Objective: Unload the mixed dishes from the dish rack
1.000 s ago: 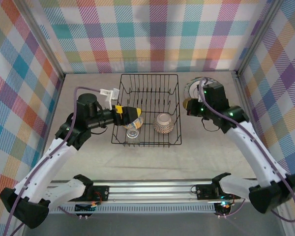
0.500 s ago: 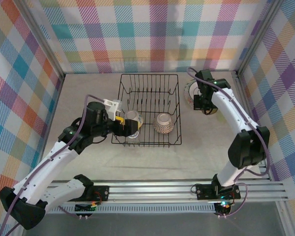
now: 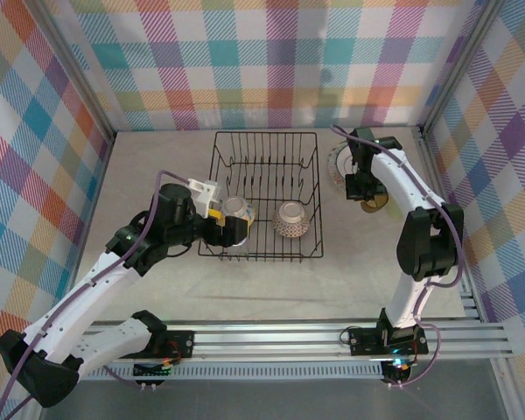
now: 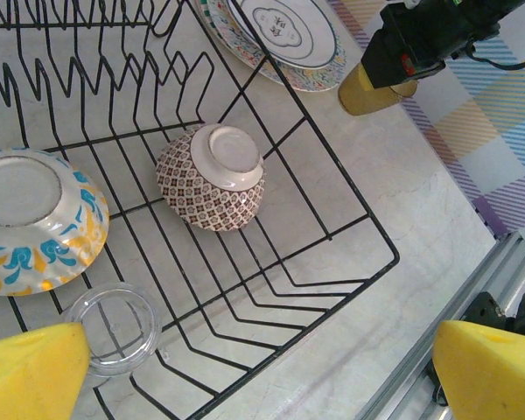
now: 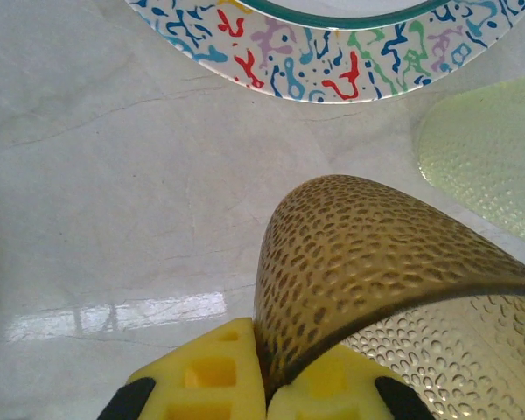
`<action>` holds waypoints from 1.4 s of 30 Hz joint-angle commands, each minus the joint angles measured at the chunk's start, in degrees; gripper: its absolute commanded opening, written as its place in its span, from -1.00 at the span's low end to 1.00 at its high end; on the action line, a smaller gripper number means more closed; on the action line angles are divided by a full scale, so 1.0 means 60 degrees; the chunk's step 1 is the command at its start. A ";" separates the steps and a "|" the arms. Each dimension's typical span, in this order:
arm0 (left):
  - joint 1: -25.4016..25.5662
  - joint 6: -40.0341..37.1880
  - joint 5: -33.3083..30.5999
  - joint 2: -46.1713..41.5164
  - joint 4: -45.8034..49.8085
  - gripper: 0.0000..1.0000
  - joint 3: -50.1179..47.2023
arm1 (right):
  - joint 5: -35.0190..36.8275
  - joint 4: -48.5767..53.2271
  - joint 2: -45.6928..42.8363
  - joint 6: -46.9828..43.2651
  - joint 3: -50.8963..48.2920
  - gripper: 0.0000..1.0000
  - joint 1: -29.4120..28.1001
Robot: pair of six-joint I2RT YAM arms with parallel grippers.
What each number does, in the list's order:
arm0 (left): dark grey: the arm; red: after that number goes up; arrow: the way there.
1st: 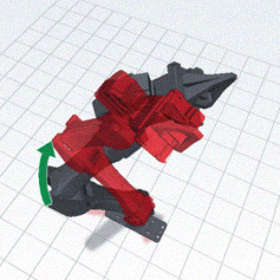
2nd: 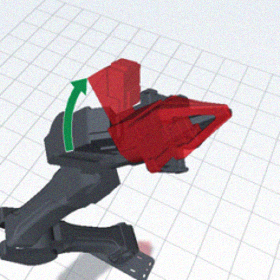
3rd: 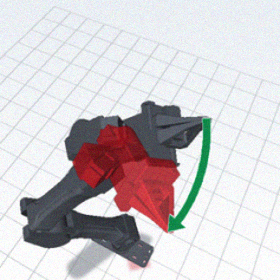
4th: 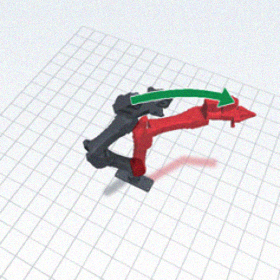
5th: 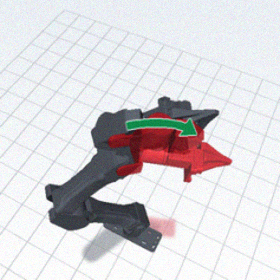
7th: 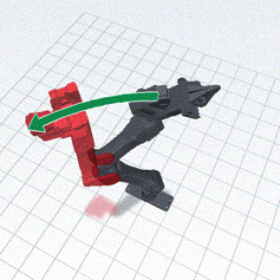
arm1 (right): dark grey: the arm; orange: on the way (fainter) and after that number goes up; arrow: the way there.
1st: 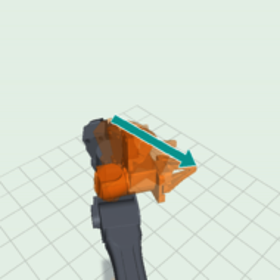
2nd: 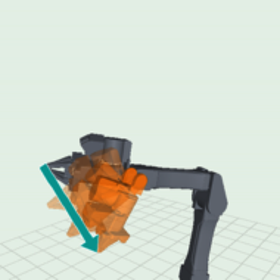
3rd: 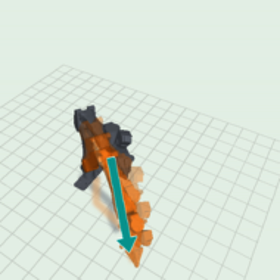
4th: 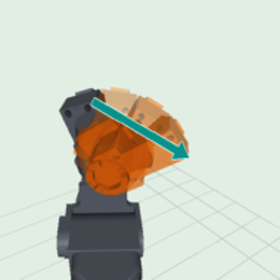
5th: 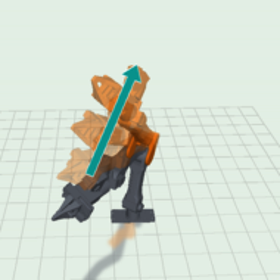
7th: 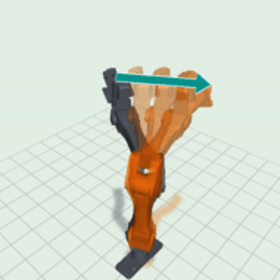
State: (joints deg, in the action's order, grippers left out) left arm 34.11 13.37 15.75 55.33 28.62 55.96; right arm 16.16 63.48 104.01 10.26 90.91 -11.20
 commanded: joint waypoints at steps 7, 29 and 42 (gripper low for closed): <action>0.0102 -0.0220 0.0056 0.0109 0.0005 1.00 -0.0055 | -0.0206 -0.0318 0.0483 -0.0172 -0.0604 -1.00 0.0300; 0.0116 -0.0191 0.1109 -0.0052 -0.0464 0.99 -0.0288 | 0.0198 -0.0633 0.1188 -0.0118 -0.0569 -0.92 0.0650; 0.0145 -0.0154 0.1189 -0.0096 -0.0489 0.99 -0.0304 | 0.0279 -0.0722 0.1355 -0.0063 -0.0432 -0.79 0.0876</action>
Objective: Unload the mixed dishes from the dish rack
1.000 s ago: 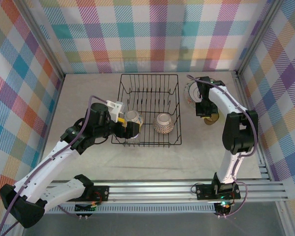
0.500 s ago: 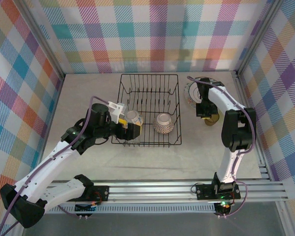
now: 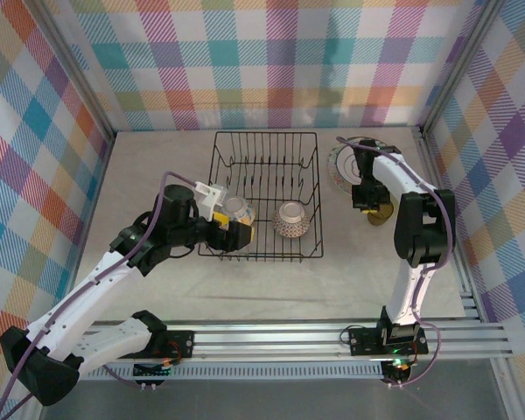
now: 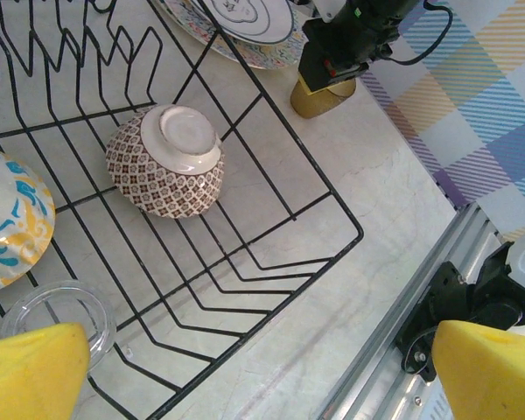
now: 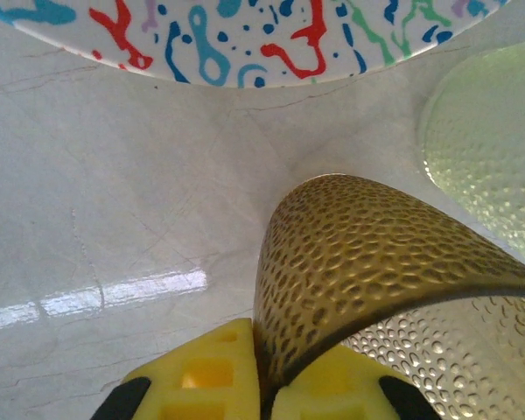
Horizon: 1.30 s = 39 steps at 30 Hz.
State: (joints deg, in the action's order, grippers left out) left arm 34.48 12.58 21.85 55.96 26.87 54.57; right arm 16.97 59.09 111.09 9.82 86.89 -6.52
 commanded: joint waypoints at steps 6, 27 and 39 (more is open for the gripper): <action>0.0091 -0.0031 0.0124 -0.0201 -0.0202 0.99 -0.0071 | 0.0020 0.0010 0.0166 0.0045 0.0289 -0.57 0.0092; 0.0127 -0.0205 -0.0588 0.0169 0.1124 1.00 0.0649 | -0.1394 -0.1014 -0.4246 0.0498 -0.0723 0.27 0.0077; 0.0482 -0.0529 -0.2740 0.2464 0.4411 1.00 0.2306 | -0.5349 -0.3659 -0.8844 0.1201 -0.4415 0.98 0.0036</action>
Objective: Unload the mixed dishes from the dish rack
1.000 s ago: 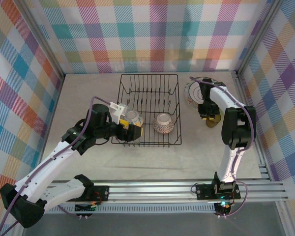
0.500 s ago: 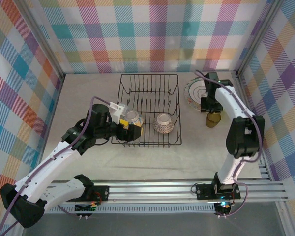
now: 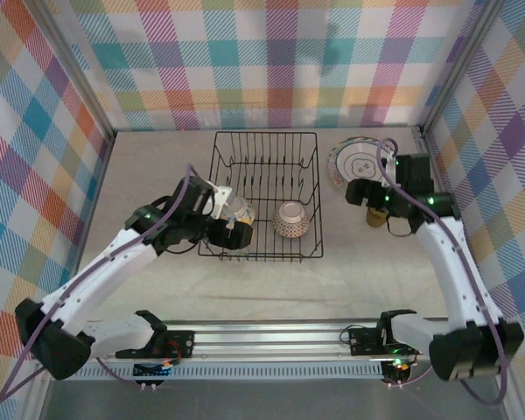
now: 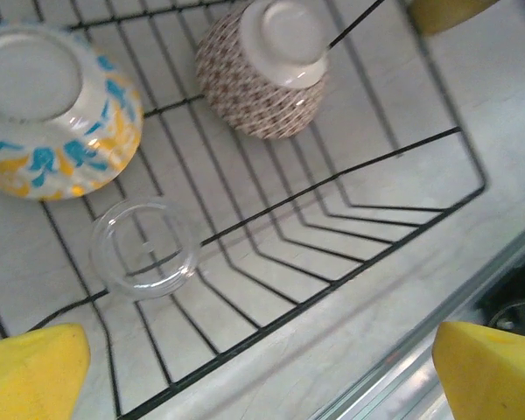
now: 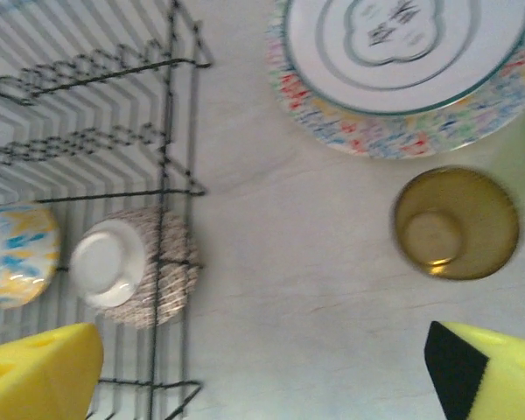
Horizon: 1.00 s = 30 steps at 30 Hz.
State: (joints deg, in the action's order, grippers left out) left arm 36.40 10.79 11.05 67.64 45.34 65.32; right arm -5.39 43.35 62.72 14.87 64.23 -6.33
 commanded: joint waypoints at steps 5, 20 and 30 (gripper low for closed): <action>0.0461 -0.0089 -0.1726 0.1638 0.1705 1.00 0.0970 | -0.3204 -0.2389 -0.2409 0.0910 -0.2340 0.98 0.0000; 0.0740 0.0452 -0.2525 0.3577 0.1328 0.85 0.1445 | -0.5660 -0.3886 -0.4535 0.2097 -0.4704 0.98 0.0001; 0.0759 0.0919 -0.3043 0.4184 0.1076 0.83 0.1416 | -0.5837 -0.3811 -0.4920 0.2116 -0.4757 0.98 -0.0003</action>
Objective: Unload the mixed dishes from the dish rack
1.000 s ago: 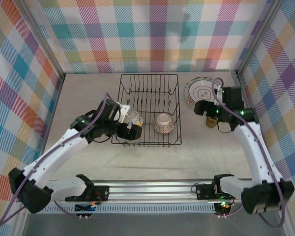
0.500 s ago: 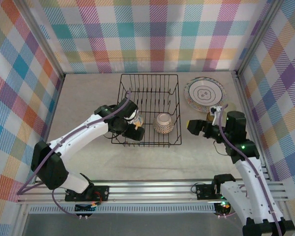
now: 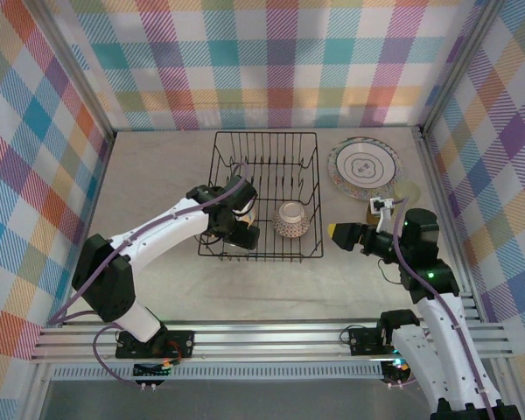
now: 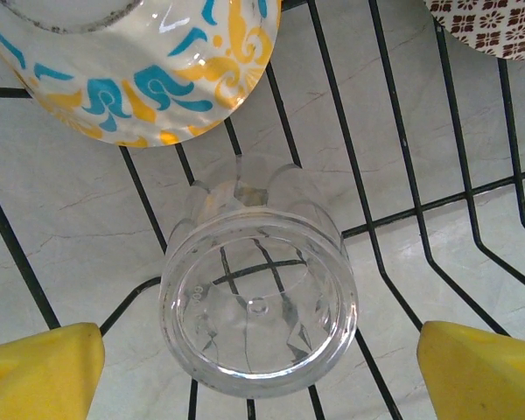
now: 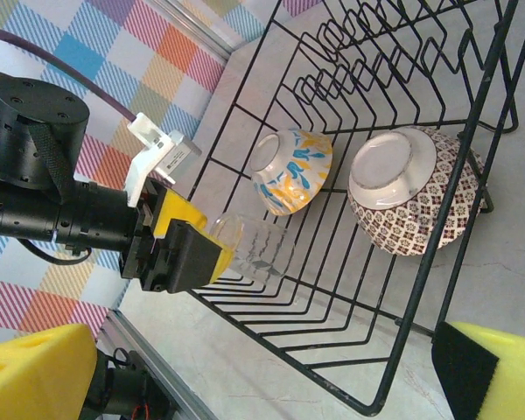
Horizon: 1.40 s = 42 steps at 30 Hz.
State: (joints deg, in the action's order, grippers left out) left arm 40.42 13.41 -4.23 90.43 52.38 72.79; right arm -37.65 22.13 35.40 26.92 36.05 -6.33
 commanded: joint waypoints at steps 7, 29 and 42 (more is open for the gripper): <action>0.0089 0.0658 -0.0507 0.0831 -0.0340 0.77 0.0157 | -0.0485 -0.0301 -0.0459 0.0112 -0.0107 0.98 -0.0015; 0.0137 0.1034 -0.0611 0.1319 -0.0472 0.38 0.0220 | -0.0289 -0.0275 -0.0479 0.0055 -0.0174 0.97 -0.0011; 0.0220 0.1060 -0.0074 0.0475 -0.0557 0.28 0.0734 | -0.0185 -0.0259 -0.0423 0.0053 -0.0147 0.97 -0.0004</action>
State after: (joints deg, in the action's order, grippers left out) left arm 41.28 18.90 -6.26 97.14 49.34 74.52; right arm -38.63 21.89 32.99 27.68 35.33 -6.35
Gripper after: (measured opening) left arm 0.644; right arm 0.987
